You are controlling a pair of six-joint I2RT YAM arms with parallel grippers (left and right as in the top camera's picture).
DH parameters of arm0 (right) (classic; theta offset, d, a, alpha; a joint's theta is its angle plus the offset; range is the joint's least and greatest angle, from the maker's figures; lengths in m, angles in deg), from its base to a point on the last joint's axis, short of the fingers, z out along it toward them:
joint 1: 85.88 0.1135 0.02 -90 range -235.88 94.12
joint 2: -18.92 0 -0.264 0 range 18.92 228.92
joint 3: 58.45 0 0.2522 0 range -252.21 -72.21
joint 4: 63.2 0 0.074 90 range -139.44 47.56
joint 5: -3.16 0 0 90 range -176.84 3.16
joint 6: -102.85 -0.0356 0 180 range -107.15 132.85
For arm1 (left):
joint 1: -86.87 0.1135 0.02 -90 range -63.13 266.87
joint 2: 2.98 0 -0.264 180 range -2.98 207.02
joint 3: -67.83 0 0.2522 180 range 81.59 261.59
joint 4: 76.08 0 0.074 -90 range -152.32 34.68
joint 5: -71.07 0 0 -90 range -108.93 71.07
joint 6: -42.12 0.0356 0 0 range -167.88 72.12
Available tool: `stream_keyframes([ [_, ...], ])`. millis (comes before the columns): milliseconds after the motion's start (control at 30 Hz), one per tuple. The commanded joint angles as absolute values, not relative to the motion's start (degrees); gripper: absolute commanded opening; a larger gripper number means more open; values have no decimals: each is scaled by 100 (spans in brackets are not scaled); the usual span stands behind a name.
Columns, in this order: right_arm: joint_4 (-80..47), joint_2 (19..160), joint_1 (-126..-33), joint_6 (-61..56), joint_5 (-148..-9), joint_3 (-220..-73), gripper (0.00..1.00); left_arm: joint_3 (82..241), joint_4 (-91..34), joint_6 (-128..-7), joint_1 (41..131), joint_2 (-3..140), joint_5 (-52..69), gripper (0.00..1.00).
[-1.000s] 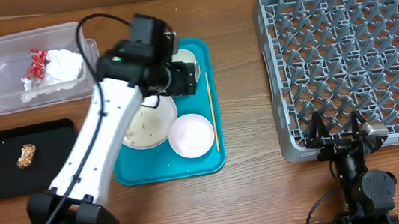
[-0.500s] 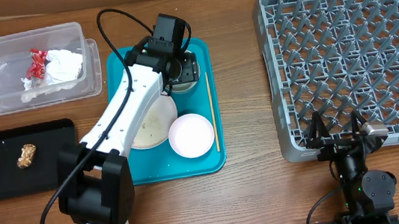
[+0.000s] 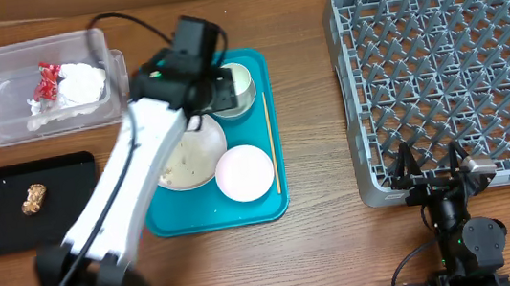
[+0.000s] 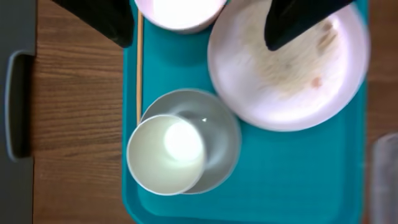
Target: Sort waste into correct bins and load items into the dishwasher
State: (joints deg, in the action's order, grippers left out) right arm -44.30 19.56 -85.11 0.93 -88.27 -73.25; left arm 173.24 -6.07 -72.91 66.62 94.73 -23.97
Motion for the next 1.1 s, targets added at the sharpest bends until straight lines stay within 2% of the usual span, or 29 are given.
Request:
stream_keyframes([
  [0,-4473,1908,-8530,130,-8801,-7266,100,17460,-221,-7523,6984,9053,-2690,73],
  [333,-4473,1908,-8530,130,-8801,-7266,100,17248,986,-7523,7679,9071,-2779,81],
  [400,-4473,1908,-8530,128,-8801,-7266,100,17233,918,-7536,7862,9073,-2794,100],
  [800,-4473,1908,-8530,128,-8803,-7266,100,17233,247,-7536,9797,9073,-2805,100],
  [1067,-4482,1908,-8530,93,-8799,-7266,100,17233,230,-7707,10409,9075,-2790,100],
])
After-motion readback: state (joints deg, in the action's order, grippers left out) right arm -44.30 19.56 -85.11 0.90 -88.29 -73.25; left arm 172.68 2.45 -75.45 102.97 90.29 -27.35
